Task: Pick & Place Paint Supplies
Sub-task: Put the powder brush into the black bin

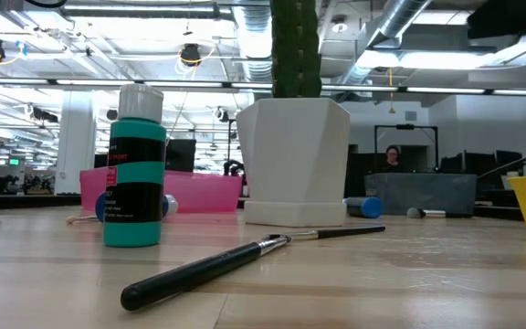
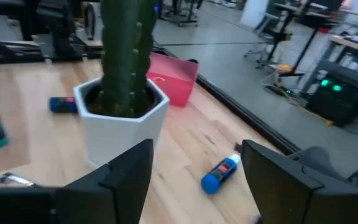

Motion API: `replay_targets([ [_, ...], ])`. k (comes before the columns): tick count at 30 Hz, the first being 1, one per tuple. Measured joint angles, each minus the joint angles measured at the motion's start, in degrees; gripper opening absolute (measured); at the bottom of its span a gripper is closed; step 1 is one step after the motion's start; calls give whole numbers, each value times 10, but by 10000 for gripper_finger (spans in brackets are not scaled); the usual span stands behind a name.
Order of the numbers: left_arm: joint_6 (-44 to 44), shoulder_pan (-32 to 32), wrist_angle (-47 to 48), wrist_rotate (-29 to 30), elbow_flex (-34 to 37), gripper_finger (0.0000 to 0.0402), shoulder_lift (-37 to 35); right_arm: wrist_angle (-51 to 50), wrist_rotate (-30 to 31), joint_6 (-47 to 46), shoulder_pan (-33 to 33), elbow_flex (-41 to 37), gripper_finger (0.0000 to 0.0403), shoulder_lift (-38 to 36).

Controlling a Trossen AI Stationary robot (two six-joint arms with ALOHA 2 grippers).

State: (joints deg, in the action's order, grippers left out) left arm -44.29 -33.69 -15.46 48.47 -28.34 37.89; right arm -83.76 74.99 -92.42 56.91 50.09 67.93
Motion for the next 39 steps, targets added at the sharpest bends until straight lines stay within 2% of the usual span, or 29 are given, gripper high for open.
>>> replay_targets([
  [5, -1, 0, -1, 0, 0, 7, 0, -10, -6, 43, -65, 1, 240, -10],
  [9, -3, 0, -7, -2, 0, 7, 0, -35, -77, 164, -146, 18, 240, -38],
  [12, -4, 0, -10, -2, 0, 7, 0, -15, -143, 300, -211, 36, 240, -69],
  [17, -8, 0, -11, -2, 0, 7, 0, 110, -261, 581, -304, 37, 227, -112],
  [21, -9, 0, -11, -2, 0, 7, 0, 191, -344, 733, -375, 38, 207, -117],
  [32, -9, 0, -10, -2, 0, 7, 0, 290, -487, 937, -554, 38, 160, -36],
  [39, -9, 0, -9, -2, 0, 7, 0, 297, -551, 1011, -642, 38, 150, 52],
])
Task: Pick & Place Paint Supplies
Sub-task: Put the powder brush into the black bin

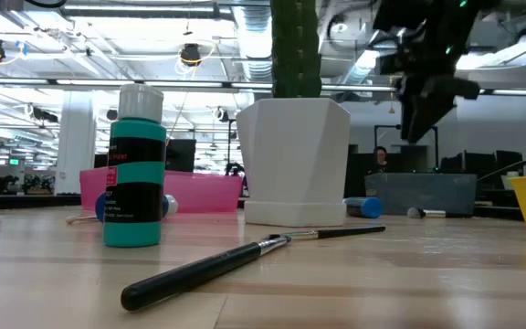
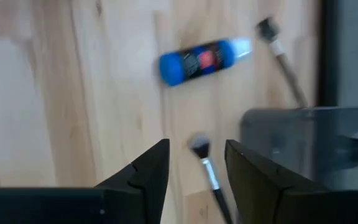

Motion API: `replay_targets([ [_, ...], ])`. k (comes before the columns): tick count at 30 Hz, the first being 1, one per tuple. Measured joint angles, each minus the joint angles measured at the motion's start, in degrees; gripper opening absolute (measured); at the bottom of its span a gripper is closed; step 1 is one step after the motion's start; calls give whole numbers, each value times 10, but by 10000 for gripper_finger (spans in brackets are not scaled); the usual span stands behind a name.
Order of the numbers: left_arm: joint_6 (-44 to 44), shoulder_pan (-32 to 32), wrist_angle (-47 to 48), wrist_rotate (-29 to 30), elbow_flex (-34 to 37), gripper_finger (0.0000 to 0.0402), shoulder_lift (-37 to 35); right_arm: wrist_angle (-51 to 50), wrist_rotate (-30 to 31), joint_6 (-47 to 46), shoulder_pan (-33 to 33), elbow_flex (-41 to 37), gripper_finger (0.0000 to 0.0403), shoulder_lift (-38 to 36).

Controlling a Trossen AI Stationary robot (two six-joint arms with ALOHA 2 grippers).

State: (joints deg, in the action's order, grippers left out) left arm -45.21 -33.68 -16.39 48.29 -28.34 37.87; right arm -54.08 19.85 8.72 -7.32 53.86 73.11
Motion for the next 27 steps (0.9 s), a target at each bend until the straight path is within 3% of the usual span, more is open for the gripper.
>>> replay_targets([
  [12, 0, 0, 9, -17, 0, 7, 0, 6, -114, 83, -132, 0, 133, 54],
  [20, 0, 0, 9, -17, 0, 7, 0, 3, -156, 133, -176, 0, 132, 114],
  [27, -12, 0, 9, -17, 0, 7, 0, 9, -158, 169, -197, 0, 131, 173],
])
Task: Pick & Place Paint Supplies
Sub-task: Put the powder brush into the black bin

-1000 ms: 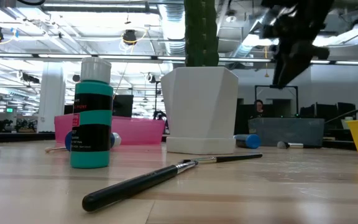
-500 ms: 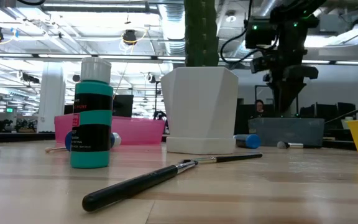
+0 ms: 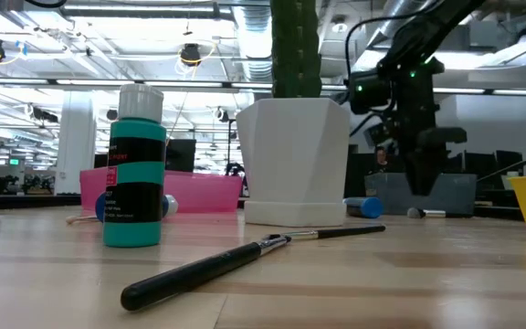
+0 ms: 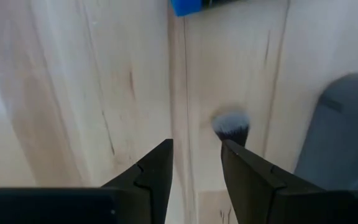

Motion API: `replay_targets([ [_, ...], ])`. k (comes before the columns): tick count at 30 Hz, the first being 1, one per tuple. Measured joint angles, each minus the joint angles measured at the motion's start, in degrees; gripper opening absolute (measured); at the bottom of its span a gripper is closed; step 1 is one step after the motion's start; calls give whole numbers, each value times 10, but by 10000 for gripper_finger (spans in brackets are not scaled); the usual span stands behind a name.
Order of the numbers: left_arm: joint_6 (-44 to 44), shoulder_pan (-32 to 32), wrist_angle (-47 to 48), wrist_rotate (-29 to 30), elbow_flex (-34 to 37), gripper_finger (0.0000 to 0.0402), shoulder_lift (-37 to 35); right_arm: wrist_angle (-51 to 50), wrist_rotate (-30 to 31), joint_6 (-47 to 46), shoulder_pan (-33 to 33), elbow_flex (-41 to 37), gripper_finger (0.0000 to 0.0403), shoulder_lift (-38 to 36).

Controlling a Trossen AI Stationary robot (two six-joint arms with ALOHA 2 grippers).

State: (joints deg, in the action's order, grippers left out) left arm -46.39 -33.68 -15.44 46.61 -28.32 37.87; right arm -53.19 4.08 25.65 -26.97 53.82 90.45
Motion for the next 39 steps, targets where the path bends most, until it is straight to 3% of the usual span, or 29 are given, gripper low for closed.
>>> replay_targets([
  [9, -1, 0, 0, 0, 0, 7, 0, 21, 0, 20, -31, 0, 123, 37],
  [23, 1, 0, 0, 0, 0, 7, 0, 59, -5, 35, -56, 0, 123, 37],
  [39, 1, 0, 0, 0, 0, 7, 0, 120, -10, 46, -65, -65, 118, 33],
])
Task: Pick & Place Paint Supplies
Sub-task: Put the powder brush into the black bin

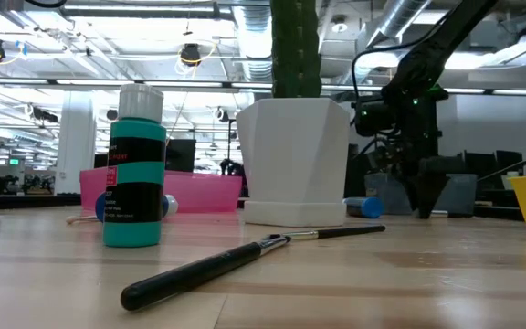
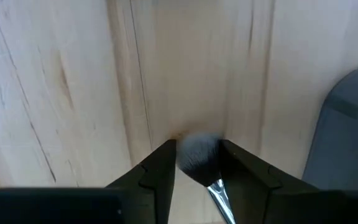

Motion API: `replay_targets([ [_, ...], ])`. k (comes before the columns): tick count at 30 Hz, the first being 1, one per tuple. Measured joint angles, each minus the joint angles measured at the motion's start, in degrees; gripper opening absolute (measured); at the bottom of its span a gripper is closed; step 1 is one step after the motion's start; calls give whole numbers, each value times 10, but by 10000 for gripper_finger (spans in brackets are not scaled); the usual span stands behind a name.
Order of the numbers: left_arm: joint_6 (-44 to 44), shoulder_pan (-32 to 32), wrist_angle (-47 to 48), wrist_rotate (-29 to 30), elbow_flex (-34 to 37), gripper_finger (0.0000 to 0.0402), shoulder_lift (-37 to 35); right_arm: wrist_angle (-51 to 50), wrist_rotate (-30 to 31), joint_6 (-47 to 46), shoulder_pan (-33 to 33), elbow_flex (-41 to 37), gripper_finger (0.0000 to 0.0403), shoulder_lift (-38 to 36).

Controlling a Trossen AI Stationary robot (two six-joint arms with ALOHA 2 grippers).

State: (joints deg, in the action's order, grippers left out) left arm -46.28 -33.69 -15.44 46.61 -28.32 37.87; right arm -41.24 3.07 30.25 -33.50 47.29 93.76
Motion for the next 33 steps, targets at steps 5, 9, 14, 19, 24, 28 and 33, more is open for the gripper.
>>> replay_targets([
  [5, 0, 0, 0, 0, 0, 7, 0, -4, -1, -7, 1, 0, 79, 1],
  [9, 0, 0, 0, 0, 0, 7, 0, -10, -7, -22, 4, 0, 22, 2],
  [14, 0, 0, 0, 0, 0, 7, 0, -15, 2, -56, 24, 0, 11, -1],
  [19, 0, 0, 0, 0, 0, 7, 0, -30, 4, -78, 53, -3, 5, -12],
  [24, 1, 0, 0, 0, 0, 7, 0, -44, 26, -102, 73, -3, 3, -31],
  [28, 1, 0, 0, 0, 0, 7, 0, -50, 51, -115, 85, -3, 2, -50],
  [33, 1, 0, 0, -12, 0, 7, 0, -50, 60, -131, 83, -2, 1, -87],
])
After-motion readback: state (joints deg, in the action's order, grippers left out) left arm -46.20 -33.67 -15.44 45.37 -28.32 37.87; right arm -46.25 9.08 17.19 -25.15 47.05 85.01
